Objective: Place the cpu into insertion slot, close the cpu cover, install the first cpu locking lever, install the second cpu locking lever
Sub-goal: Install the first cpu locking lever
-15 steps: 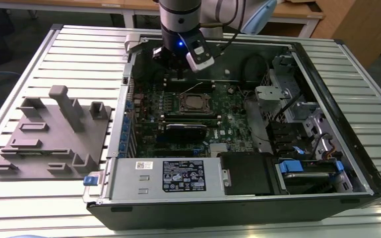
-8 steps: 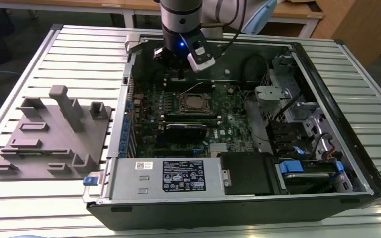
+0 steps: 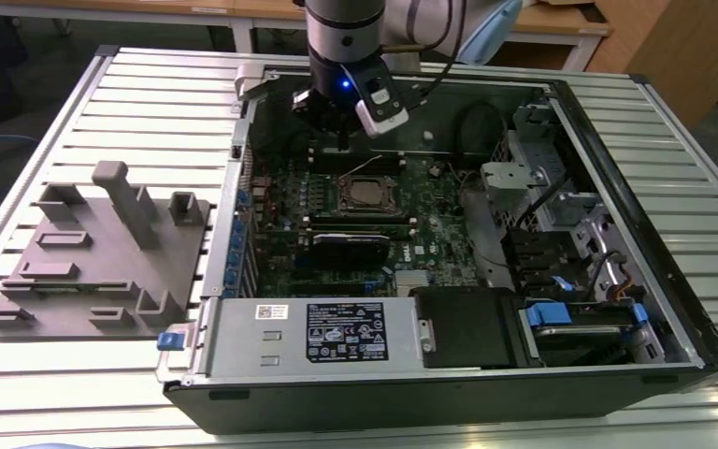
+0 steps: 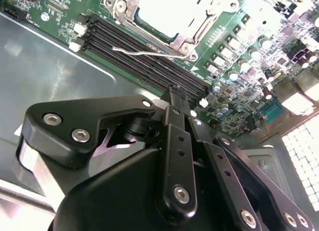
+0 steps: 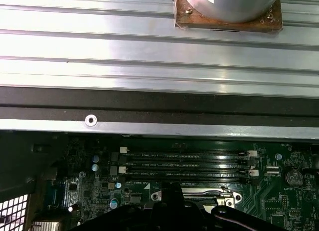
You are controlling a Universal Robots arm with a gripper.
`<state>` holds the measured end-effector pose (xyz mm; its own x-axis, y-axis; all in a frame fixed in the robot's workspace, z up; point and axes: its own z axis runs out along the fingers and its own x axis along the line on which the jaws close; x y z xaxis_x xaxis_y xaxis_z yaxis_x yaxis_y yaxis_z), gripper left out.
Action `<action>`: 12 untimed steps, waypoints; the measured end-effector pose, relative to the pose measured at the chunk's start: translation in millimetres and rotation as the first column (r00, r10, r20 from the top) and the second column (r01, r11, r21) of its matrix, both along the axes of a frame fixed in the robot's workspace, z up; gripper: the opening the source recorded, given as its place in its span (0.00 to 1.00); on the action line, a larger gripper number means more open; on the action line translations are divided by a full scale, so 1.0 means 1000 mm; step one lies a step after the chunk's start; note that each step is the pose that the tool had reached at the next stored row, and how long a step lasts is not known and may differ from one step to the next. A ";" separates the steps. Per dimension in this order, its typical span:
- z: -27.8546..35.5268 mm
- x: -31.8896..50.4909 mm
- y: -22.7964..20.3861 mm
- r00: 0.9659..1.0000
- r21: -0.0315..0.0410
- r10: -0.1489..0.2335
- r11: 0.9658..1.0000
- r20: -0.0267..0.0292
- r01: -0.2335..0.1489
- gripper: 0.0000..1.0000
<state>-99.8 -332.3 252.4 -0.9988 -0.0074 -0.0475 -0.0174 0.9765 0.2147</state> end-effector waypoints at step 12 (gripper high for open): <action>-0.0011 0.0014 0.0002 1.000 0.000 0.000 1.000 0.000 0.000 0.10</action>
<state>-98.4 -332.1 251.3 -0.9988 -0.0074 -0.0476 -0.0175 0.9765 0.2149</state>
